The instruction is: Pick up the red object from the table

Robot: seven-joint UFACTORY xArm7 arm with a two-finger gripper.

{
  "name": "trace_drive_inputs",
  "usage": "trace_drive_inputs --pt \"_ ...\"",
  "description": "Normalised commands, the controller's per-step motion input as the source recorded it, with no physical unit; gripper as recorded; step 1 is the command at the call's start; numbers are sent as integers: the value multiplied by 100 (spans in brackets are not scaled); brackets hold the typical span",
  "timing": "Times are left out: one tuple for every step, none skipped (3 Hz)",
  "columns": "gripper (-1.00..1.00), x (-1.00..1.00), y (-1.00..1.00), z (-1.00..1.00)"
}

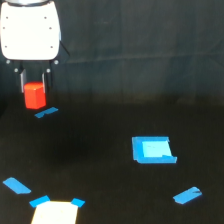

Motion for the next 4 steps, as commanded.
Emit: trace_drive_inputs --pt "-100 7 26 100" --pt "-80 16 -41 69" --pt "-100 3 3 100" --pt "-100 11 20 100"
